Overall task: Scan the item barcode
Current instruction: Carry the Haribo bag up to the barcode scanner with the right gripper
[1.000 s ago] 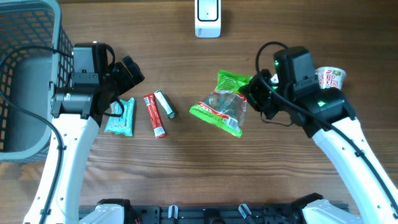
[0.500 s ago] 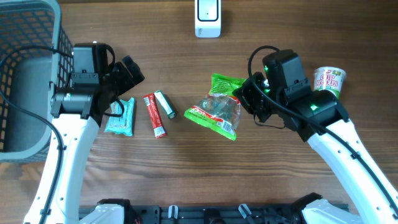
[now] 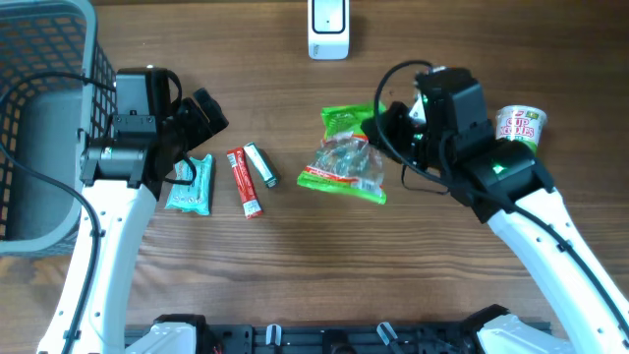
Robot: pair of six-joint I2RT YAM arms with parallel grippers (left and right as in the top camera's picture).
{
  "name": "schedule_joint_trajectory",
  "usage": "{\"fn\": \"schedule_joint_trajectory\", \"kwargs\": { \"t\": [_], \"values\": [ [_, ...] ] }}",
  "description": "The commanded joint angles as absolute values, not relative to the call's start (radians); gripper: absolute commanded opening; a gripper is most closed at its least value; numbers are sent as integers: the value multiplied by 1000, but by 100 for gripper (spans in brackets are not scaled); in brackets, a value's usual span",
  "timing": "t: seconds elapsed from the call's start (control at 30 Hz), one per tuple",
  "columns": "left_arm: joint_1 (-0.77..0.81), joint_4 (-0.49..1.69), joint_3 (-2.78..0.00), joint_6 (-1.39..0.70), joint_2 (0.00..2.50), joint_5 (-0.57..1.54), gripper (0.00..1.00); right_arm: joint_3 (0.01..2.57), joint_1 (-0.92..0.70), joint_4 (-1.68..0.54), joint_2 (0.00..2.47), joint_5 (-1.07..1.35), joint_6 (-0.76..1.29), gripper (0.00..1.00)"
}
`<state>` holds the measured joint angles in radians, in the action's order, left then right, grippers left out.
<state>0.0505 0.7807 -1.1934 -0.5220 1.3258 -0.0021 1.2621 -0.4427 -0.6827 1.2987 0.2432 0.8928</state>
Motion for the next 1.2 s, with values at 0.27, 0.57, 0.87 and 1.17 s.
{"fn": "schedule_joint_trajectory", "kwargs": {
  "t": [0.27, 0.57, 0.87, 1.17],
  "values": [
    [48, 778, -1203, -532, 1322, 2, 100, 1900, -446, -938, 1576, 145, 441, 5],
    [48, 778, -1203, -532, 1322, 2, 100, 1971, -446, -580, 1771, 144, 223, 5],
    [48, 778, -1203, -532, 1322, 2, 100, 1970, -446, -216, 2020, 144, -198, 4],
    [48, 778, -1203, -532, 1322, 2, 100, 1970, -446, 204, 2223, 144, -308, 4]
  ]
}}
